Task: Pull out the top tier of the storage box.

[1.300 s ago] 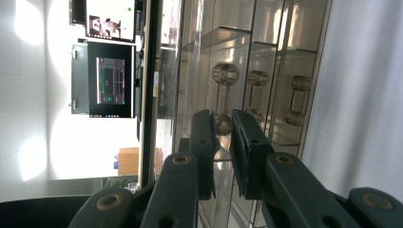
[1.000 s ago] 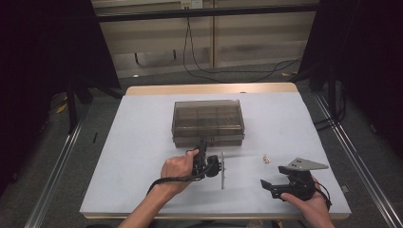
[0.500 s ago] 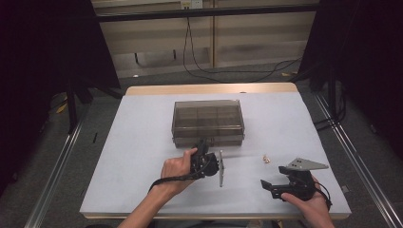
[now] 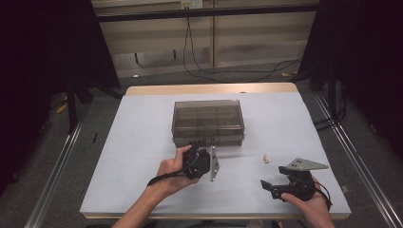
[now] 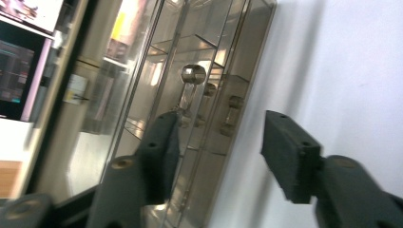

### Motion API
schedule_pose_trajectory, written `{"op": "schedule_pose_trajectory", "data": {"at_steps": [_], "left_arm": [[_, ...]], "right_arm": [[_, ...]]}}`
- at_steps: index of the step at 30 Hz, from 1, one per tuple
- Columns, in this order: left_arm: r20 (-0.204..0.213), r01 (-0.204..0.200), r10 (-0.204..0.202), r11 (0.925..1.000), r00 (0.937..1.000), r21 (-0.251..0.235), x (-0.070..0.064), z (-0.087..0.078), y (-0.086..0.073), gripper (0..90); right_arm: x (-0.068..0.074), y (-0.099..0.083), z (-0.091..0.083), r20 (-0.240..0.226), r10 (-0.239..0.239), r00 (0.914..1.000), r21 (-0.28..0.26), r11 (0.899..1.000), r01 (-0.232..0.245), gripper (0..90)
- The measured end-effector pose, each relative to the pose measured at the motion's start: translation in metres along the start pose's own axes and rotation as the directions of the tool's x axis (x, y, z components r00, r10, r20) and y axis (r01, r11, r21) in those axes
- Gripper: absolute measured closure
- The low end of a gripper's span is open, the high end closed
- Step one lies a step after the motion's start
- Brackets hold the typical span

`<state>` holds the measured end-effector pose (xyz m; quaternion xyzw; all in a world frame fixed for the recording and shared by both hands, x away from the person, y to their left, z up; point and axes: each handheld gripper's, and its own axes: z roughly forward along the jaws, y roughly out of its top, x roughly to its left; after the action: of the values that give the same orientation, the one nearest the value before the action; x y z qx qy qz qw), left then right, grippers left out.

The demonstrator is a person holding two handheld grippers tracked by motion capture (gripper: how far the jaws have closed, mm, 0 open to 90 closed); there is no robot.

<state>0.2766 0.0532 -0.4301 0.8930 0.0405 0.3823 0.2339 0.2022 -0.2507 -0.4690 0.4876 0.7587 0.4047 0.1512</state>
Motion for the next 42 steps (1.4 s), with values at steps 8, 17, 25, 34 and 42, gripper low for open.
{"op": "schedule_pose_trajectory", "data": {"at_steps": [8, 17, 25, 34, 42], "left_arm": [[0.145, 0.108, -0.102, 0.9938, 0.9842, -0.028, 0.015, -0.005, -0.008, 44.7], [0.267, 0.293, -0.263, 0.9528, 0.9272, -0.079, 0.035, -0.013, -0.02, 44.5], [0.328, 0.389, -0.34, 0.9161, 0.8816, -0.097, 0.045, -0.013, -0.03, 47.4], [0.366, 0.453, -0.387, 0.885, 0.8462, -0.109, 0.059, -0.021, -0.034, 53.4], [0.396, 0.481, -0.398, 0.8668, 0.8275, -0.133, 0.076, -0.028, -0.038, 55.6]], "right_arm": [[0.0, 0.0, 0.001, -0.003, -0.001, 1.0, 0.0, 1.0, 0.001, 11.8], [0.0, 0.0, 0.001, -0.002, -0.001, 1.0, 0.001, 1.0, 0.001, 11.7], [0.0, 0.0, 0.002, -0.004, 0.002, 1.0, 0.006, 1.0, -0.001, 11.5], [0.0, 0.0, 0.001, -0.002, 0.002, 1.0, 0.005, 1.0, -0.002, 11.5], [0.0, 0.0, 0.001, -0.004, 0.0, 1.0, 0.005, 1.0, 0.0, 11.4]]}}
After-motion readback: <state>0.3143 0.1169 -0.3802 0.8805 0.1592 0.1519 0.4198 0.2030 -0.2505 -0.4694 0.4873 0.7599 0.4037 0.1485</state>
